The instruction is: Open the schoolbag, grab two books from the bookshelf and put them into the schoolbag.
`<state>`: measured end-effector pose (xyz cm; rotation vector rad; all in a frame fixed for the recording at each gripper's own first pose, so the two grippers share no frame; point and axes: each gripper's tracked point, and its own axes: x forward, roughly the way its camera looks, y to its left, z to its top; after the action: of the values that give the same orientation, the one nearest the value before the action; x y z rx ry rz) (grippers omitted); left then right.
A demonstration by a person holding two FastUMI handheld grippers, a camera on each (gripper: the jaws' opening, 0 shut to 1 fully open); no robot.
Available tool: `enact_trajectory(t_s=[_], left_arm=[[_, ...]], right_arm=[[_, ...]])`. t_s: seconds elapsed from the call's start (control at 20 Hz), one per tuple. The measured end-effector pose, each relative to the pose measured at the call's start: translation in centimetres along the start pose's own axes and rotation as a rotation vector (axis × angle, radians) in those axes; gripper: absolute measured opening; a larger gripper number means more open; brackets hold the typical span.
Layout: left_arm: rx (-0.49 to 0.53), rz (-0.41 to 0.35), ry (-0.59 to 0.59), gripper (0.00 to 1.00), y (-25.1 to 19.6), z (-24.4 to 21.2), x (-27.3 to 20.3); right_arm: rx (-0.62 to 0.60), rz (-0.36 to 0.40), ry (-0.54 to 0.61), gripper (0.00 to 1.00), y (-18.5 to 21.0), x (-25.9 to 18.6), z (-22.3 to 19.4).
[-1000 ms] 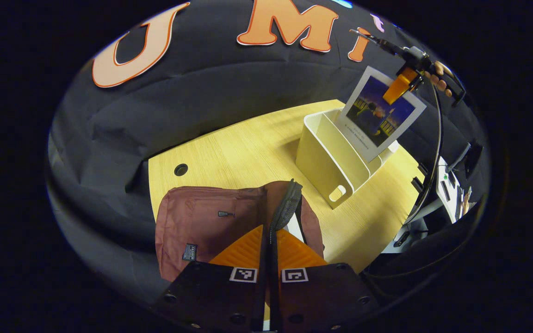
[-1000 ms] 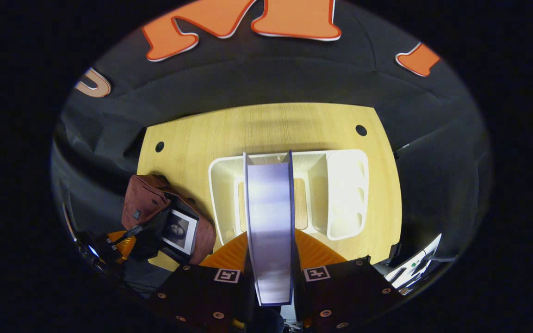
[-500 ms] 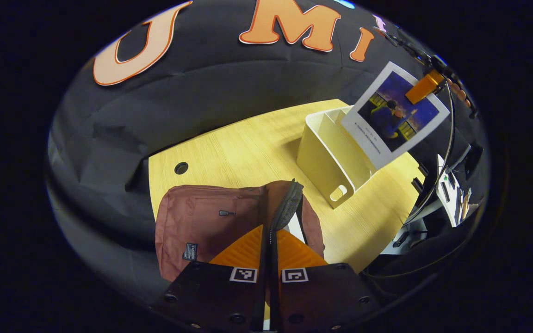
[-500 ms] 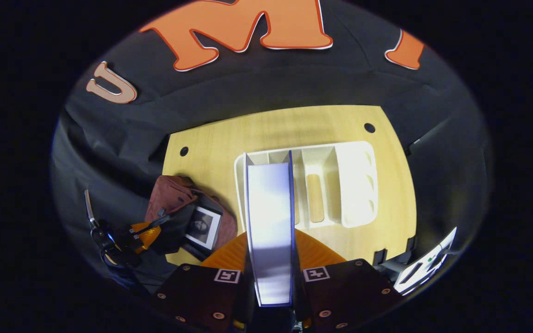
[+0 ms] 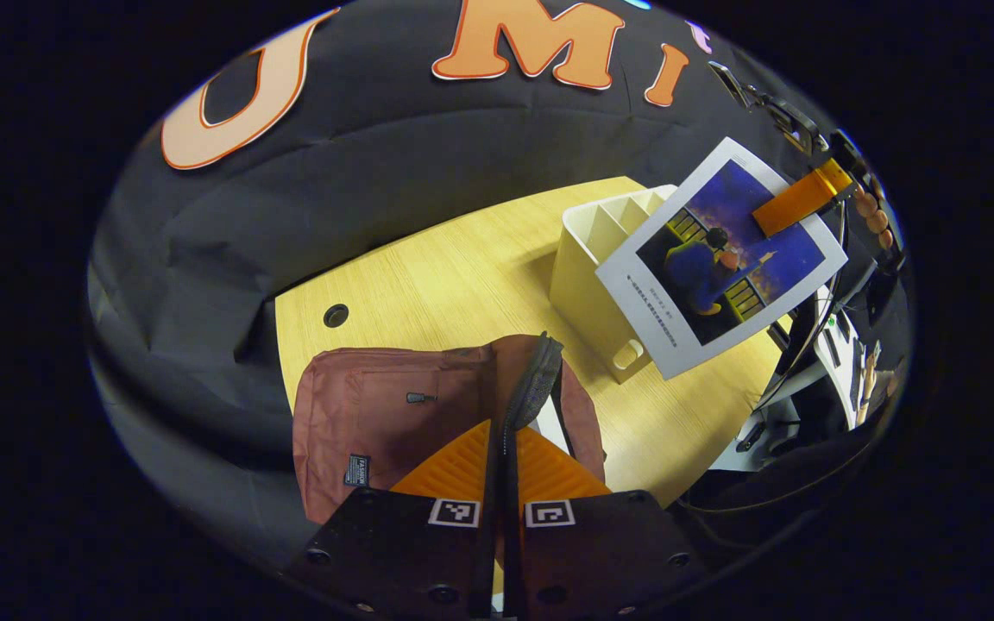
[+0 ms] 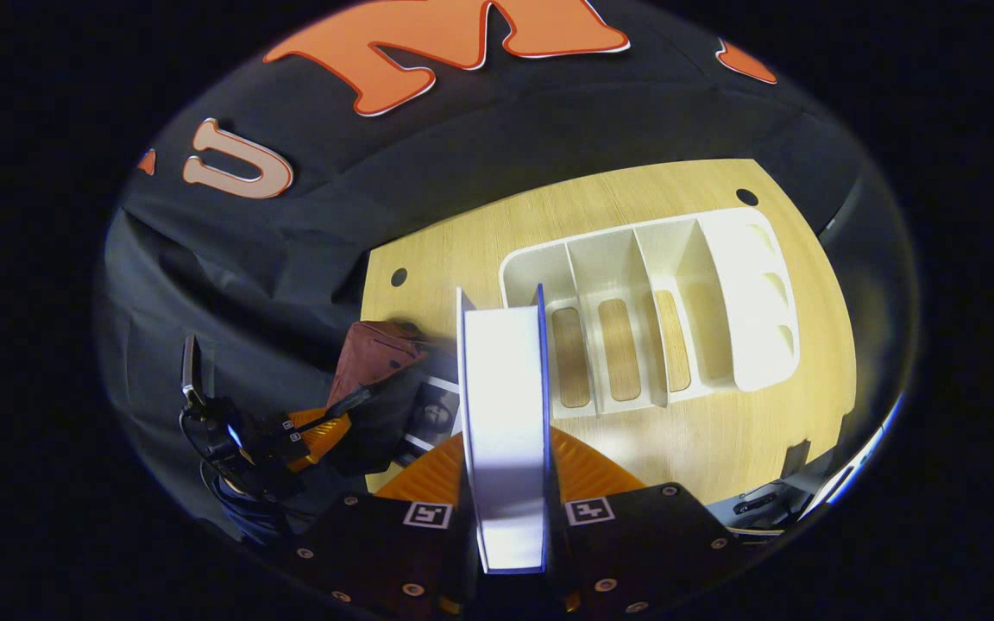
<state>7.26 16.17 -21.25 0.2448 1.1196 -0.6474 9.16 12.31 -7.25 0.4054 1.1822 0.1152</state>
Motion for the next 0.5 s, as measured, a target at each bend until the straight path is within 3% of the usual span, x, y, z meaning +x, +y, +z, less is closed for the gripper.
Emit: enact_trajectory(t_s=[0.1, 0.5], left_arm=[[0.006, -0.006, 0.002, 0.05, -0.3, 0.1, 0.1], [0.013, 0.004, 0.0, 0.05, -0.4, 0.4, -0.4]], right_arm=[[0.014, 0.083, 0.011, 0.33, 1.5, -0.2, -1.2], [0.084, 0.231, 0.047, 0.33, 6.2, 4.5, -6.3]])
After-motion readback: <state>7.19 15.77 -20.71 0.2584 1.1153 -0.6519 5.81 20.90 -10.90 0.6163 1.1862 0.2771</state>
